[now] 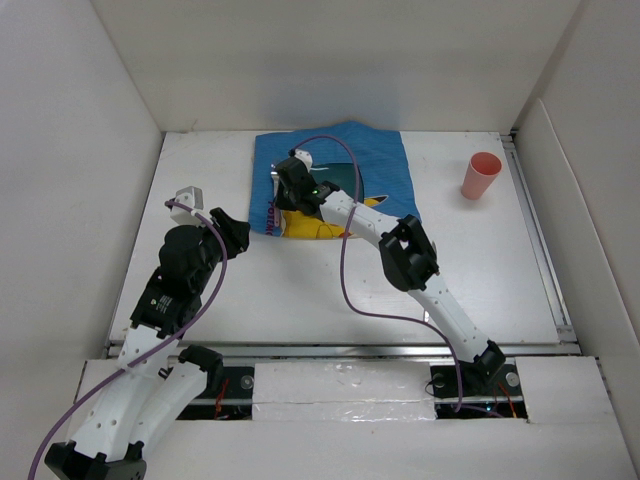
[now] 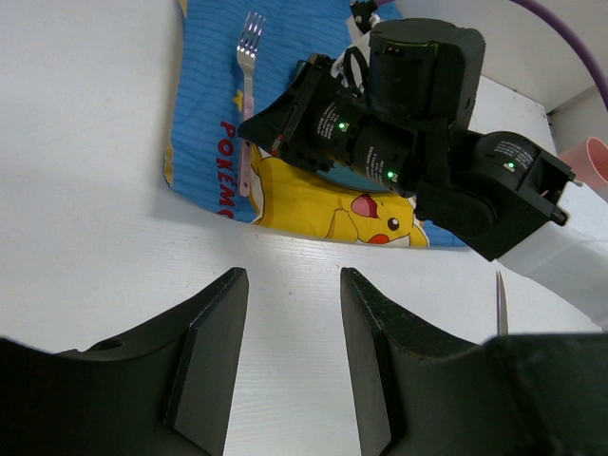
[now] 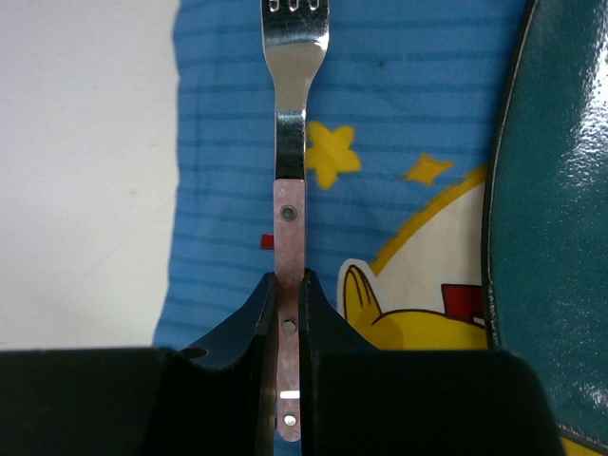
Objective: Set the dinner table for one person
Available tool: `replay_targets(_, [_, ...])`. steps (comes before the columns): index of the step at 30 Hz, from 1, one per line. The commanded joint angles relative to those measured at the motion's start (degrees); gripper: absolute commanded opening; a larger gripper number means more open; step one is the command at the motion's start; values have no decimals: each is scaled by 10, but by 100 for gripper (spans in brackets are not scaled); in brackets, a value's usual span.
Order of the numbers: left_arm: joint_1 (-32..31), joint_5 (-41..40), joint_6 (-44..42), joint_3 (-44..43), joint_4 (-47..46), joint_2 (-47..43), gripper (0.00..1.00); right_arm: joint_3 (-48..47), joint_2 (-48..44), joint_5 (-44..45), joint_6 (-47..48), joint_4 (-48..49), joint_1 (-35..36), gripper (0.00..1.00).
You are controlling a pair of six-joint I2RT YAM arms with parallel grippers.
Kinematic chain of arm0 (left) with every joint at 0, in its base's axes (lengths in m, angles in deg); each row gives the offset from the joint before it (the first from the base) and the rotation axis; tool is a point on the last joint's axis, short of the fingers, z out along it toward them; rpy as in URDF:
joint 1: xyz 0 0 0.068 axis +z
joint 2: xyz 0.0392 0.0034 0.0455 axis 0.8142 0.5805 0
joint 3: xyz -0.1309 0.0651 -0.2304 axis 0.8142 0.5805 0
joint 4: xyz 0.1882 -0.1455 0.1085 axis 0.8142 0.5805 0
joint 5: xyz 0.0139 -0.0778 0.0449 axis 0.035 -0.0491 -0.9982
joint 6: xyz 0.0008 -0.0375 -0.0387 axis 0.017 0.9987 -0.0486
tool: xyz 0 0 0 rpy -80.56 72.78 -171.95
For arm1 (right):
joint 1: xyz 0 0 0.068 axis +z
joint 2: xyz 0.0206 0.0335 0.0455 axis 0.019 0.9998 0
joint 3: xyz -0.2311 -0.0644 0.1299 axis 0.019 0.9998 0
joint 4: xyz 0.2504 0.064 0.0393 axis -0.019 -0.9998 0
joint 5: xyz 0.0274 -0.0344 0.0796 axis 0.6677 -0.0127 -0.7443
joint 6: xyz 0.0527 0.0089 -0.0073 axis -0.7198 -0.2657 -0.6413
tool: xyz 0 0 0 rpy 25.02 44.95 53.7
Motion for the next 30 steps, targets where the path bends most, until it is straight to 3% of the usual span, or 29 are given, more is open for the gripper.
replay_targets(1, [-3,6,-2,-18,-14,0,41,-2,9,2,-5,13,-9,0])
replay_targets(9, [-3,3,-1,-19,-13,-3,41,-14,9,4,16,-5,-15,3])
replay_targets(10, [-3,3,-1,-19,-14,-1,41,-7,9,4,17,-3,-15,7])
replay_targets(12, [-3,7,-2,-18,-13,1,41,-4,9,-6,18,5,-15,30])
replay_targets(14, [-3,7,-1,-17,-13,-3,41,-4,11,-18,18,6,-21,41])
replay_targets(19, [-3,9,-1,-17,-13,-1,41,26,-24,-34,27,28,-21,51])
replay_targets(24, [-3,9,-2,-17,-14,0,41,107,-149,-45,56,78,-16,52])
replay_targets(27, [-3,7,-3,-19,-13,-4,41,217,-253,-43,65,138,-16,49])
replay_targets(29, [-3,4,-4,-19,-12,-4,41,289,-312,-41,67,195,-22,37])
replay_targets(30, [-3,4,-4,-18,-12,-7,41,370,-369,-40,67,218,-29,29])
